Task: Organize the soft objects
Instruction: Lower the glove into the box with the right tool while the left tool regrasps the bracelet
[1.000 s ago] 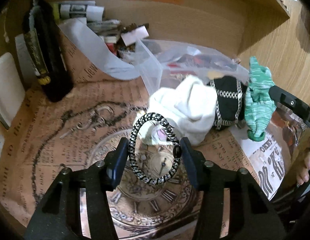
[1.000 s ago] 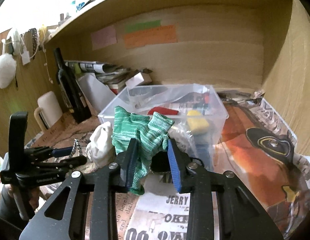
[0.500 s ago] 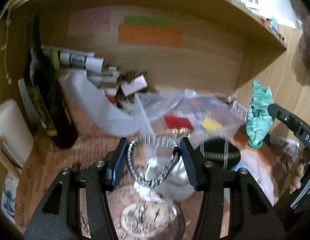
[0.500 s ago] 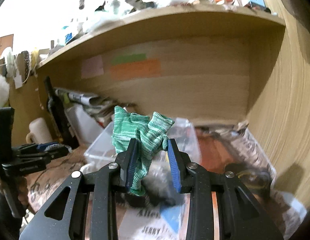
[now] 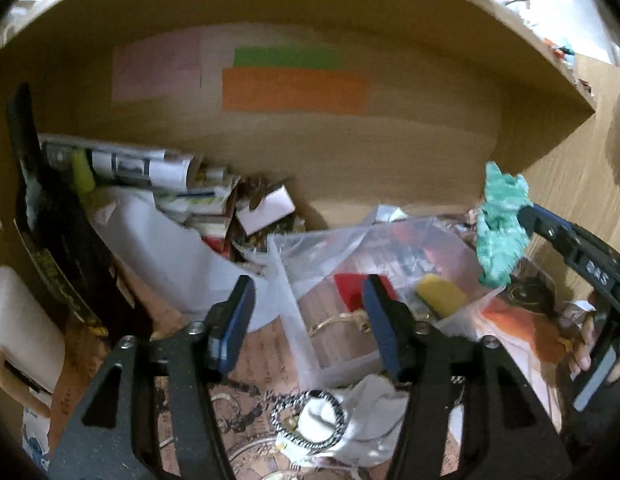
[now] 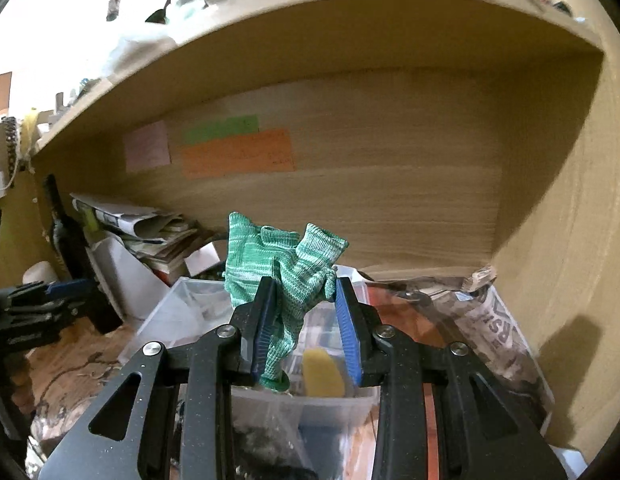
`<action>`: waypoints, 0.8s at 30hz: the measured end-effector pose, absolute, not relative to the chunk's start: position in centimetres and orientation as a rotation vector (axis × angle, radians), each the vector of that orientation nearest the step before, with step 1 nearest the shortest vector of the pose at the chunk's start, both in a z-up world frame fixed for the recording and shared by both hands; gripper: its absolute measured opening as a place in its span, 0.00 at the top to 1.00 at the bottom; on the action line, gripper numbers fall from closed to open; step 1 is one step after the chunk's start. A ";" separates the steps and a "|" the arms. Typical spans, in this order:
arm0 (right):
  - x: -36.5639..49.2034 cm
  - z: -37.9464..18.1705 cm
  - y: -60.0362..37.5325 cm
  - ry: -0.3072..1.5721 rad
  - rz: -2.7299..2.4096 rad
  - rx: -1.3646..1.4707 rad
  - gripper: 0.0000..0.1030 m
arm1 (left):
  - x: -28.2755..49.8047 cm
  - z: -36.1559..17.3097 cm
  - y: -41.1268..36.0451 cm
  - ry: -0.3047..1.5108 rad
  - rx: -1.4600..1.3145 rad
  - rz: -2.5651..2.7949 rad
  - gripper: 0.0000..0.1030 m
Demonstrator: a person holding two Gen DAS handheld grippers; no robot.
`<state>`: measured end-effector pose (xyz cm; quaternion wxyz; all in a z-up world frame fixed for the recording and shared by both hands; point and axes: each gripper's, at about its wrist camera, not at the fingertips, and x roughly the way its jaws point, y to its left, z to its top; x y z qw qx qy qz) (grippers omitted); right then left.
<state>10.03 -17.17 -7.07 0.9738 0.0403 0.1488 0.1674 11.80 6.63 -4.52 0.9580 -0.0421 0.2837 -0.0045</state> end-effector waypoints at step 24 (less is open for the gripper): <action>15.8 -10.8 -12.4 0.488 0.364 -0.046 0.73 | 11.6 -14.7 8.4 0.856 -0.200 -0.142 0.27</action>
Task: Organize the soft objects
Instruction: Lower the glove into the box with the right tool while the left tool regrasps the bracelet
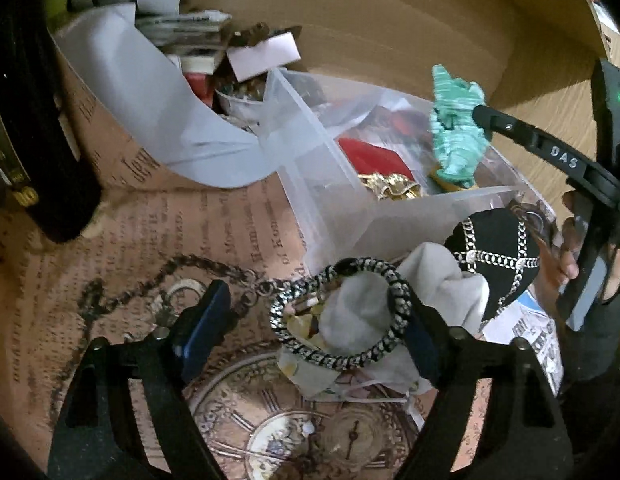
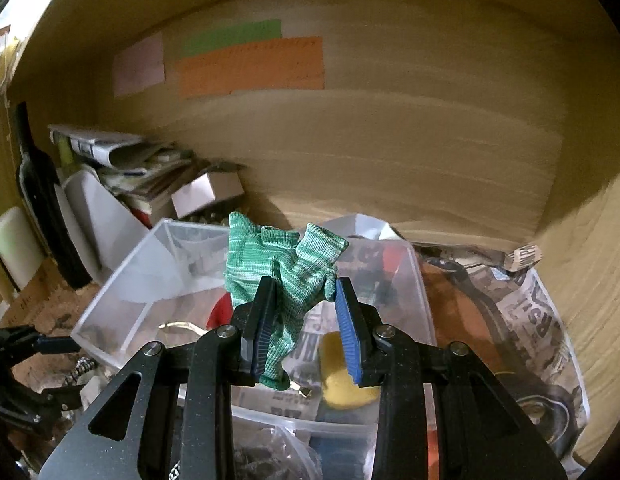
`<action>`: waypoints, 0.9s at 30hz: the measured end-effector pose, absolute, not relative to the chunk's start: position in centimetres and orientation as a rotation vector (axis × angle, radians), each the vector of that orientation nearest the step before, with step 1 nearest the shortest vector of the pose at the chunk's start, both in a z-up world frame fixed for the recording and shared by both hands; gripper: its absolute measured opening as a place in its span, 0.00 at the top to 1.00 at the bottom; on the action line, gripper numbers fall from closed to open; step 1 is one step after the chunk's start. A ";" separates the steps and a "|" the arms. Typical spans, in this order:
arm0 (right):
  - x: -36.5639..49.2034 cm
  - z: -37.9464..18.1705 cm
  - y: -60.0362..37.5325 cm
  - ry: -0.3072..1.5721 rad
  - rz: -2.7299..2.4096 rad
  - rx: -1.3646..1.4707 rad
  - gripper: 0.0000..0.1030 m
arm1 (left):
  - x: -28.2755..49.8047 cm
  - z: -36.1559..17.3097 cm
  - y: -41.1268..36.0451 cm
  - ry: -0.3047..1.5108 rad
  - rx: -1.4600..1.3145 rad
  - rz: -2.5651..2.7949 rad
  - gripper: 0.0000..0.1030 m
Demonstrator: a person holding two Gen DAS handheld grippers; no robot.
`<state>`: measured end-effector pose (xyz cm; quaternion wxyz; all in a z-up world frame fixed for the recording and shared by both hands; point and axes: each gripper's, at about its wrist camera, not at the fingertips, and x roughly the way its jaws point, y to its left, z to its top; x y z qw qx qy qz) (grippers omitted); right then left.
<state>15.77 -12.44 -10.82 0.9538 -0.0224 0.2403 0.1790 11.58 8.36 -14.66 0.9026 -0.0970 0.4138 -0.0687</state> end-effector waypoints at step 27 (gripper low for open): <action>14.7 -11.3 -11.6 0.523 0.403 -0.093 0.30 | 8.0 -9.6 9.3 0.709 -0.157 -0.087 0.78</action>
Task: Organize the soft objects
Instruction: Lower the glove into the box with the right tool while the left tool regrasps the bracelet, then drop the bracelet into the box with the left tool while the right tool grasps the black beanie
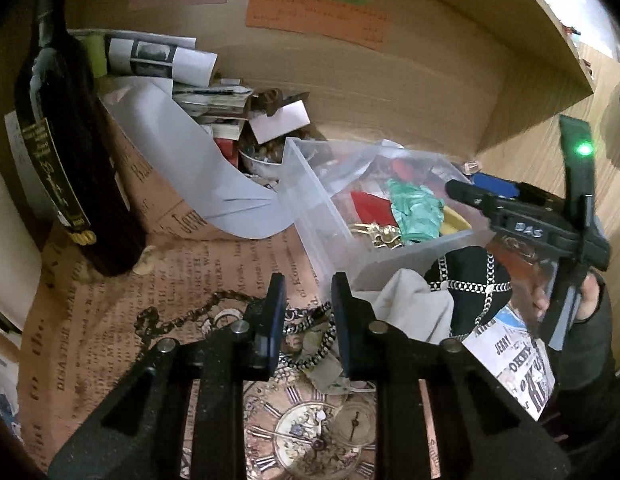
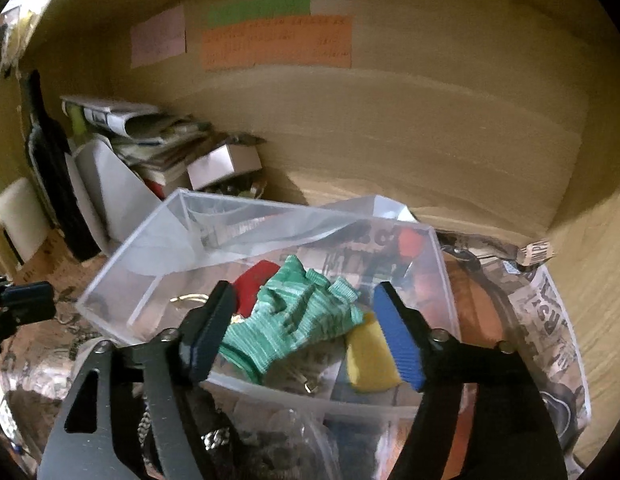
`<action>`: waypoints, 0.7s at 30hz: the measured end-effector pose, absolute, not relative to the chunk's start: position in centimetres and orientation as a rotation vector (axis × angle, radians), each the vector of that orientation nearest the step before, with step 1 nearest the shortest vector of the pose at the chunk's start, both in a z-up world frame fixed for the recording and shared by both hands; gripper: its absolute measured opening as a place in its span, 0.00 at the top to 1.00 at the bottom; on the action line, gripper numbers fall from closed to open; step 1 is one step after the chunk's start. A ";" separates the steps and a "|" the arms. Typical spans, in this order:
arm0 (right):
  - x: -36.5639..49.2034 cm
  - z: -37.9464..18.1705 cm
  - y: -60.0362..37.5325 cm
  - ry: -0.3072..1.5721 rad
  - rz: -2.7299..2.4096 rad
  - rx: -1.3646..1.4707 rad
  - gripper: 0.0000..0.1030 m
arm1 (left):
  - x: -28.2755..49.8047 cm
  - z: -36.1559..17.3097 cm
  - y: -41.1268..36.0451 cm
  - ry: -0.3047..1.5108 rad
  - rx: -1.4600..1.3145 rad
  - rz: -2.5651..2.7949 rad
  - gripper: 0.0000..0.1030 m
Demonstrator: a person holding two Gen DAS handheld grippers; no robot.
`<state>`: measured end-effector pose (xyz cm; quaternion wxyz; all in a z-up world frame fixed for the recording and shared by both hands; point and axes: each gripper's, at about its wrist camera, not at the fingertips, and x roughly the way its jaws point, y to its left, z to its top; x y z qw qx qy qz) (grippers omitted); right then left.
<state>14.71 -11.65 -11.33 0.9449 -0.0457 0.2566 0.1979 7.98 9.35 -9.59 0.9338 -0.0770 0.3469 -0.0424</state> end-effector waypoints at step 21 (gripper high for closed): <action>7.8 -13.2 -14.5 0.512 0.458 -0.034 0.22 | 11.9 -15.9 10.4 0.914 -0.213 -0.085 0.45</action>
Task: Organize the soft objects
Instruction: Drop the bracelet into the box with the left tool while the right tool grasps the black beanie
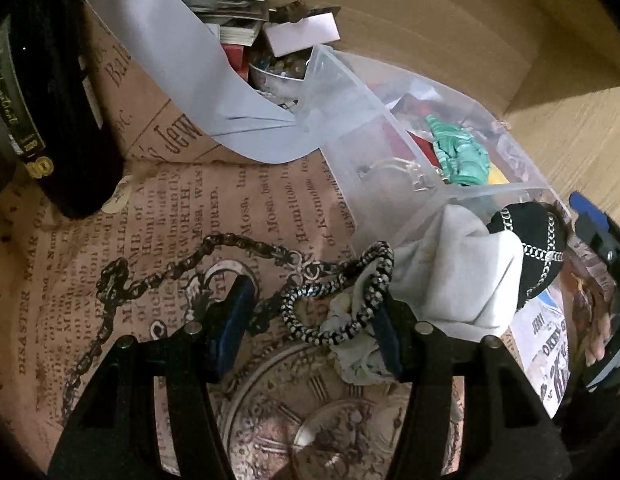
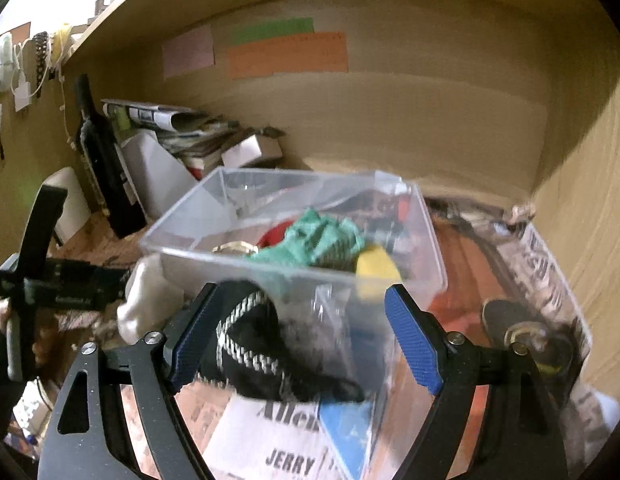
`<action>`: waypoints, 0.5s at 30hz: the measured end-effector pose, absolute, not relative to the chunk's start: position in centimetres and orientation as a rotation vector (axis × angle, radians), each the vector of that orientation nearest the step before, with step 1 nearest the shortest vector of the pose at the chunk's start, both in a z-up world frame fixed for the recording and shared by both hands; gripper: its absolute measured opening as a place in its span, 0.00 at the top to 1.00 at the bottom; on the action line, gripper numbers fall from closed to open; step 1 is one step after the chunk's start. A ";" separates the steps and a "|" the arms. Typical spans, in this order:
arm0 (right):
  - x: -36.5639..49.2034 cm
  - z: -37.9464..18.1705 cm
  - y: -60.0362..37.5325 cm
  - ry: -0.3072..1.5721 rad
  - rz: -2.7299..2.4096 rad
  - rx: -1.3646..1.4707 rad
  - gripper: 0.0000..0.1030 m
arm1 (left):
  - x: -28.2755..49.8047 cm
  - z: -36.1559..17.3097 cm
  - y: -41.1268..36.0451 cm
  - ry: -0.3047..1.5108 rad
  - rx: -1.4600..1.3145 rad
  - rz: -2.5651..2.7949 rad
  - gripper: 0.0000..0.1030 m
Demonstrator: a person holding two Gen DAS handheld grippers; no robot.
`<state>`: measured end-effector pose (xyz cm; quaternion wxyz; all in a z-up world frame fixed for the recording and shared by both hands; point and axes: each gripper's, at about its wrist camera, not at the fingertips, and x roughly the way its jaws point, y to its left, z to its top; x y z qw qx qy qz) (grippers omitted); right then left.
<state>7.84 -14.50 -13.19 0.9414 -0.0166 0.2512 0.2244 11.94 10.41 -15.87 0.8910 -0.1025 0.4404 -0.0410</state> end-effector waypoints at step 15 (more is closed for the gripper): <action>6.8 -14.9 -14.4 0.556 0.501 -0.005 0.22 | 8.7 -12.2 9.4 0.773 -0.123 -0.041 0.95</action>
